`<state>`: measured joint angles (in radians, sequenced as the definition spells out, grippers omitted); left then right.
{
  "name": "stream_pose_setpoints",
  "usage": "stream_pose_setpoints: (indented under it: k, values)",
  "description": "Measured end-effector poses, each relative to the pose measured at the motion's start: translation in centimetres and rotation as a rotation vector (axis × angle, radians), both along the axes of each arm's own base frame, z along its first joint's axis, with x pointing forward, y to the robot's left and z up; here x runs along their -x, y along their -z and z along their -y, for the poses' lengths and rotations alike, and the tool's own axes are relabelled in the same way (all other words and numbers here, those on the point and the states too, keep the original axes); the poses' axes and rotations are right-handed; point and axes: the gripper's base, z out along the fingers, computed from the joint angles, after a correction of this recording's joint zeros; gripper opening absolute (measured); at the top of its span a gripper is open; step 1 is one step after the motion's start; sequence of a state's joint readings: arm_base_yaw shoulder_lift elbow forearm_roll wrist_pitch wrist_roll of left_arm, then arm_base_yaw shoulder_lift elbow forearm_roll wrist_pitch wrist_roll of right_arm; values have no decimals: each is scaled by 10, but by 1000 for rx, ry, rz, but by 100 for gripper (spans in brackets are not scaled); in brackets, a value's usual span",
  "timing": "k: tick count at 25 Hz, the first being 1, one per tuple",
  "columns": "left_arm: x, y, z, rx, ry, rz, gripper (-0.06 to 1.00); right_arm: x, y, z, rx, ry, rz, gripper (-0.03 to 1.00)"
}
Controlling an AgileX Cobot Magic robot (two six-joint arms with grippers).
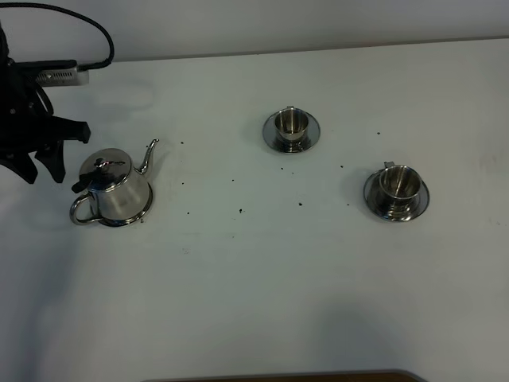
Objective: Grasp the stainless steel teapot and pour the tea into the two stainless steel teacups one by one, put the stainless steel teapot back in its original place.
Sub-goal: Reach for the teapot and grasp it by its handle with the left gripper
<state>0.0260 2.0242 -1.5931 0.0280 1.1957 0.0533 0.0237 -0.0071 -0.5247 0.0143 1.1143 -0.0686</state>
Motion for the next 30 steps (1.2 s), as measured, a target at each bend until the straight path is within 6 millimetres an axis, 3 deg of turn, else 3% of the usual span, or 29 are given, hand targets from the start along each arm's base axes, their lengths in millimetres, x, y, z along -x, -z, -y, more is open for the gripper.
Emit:
stream_pose_setpoints:
  k: [7,10,18,25,30]
  values:
    - [10,-40,8,87,207,108,43,0,0,0,0,-1,0,49]
    - [11,-44,20,158,307,130,43,0,0,0,0,-1,0,49]
    - [19,-33,55,217,573,96,44,0,0,0,-1,0,0,49]
    - [34,-8,51,199,586,-14,50,0,0,0,-1,0,0,49]
    - [36,-5,44,141,607,-39,51,0,0,0,0,-1,0,49]
